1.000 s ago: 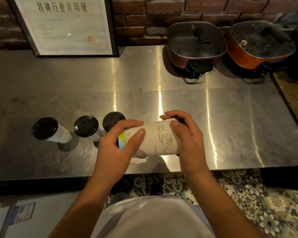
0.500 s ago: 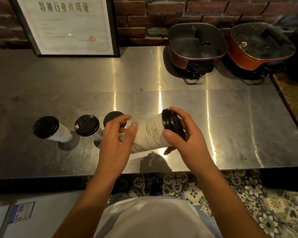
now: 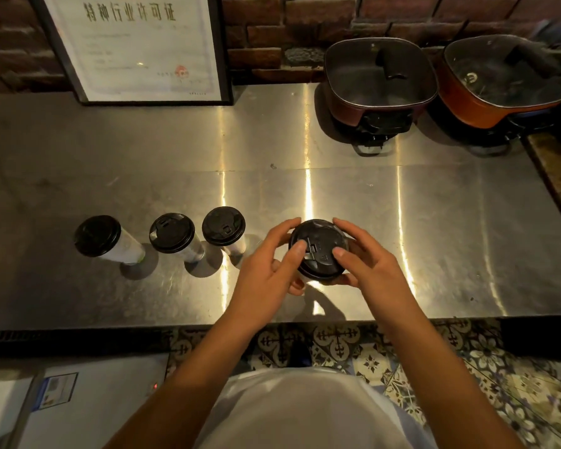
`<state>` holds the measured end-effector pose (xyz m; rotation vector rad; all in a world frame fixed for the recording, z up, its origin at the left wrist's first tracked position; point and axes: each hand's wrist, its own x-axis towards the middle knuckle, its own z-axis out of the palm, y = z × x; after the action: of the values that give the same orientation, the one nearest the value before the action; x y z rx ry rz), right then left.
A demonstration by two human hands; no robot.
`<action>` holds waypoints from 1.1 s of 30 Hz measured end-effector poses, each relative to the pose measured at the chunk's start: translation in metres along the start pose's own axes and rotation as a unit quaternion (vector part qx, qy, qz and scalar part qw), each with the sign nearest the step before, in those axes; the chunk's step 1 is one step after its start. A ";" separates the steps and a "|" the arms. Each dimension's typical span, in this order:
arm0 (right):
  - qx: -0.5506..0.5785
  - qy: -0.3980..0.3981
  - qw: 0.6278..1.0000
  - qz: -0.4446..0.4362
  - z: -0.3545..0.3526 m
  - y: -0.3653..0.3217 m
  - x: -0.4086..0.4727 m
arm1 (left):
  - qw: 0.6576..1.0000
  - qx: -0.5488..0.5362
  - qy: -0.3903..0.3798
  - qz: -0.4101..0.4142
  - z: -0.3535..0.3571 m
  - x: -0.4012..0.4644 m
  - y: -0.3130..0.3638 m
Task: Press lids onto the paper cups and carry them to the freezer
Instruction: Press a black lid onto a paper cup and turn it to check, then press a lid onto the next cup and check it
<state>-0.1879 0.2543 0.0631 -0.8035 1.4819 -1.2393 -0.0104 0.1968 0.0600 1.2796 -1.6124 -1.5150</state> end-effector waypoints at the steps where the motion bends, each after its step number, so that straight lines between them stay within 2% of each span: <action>1: -0.007 0.008 1.000 0.004 -0.002 0.006 0.003 | 1.000 -0.004 -0.004 -0.001 0.005 0.003 -0.007; 4: -0.085 0.058 0.995 -0.015 -0.006 0.029 0.016 | 1.000 0.011 0.001 -0.014 0.019 0.020 -0.026; 9: -0.234 0.143 0.961 -0.045 -0.013 0.044 0.049 | 0.996 0.088 -0.019 -0.024 0.055 0.068 -0.043; 13: -0.198 0.199 0.960 0.018 -0.031 0.067 0.067 | 0.990 0.129 -0.053 -0.029 0.082 0.093 -0.053; 15: -0.214 0.213 0.953 0.027 -0.034 0.078 0.066 | 0.987 0.149 -0.058 -0.026 0.096 0.094 -0.058; 23: -0.281 0.206 0.937 0.012 -0.033 0.089 0.069 | 0.990 0.118 -0.052 -0.061 0.098 0.087 -0.067; 27: -0.331 0.264 0.903 -0.071 -0.021 0.073 0.063 | 0.992 0.096 -0.008 -0.087 0.071 0.065 -0.072; 30: -0.322 0.217 0.905 -0.171 0.008 0.050 0.060 | 0.989 0.043 0.071 -0.120 0.029 0.035 -0.086; 33: -0.303 0.126 0.920 -0.213 0.049 0.038 0.065 | 0.978 0.034 0.149 -0.142 -0.016 0.012 -0.102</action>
<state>-0.1550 0.1898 0.0102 -1.4850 2.0180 -1.2327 0.0251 0.1901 -0.0373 1.7437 -1.3397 -1.3546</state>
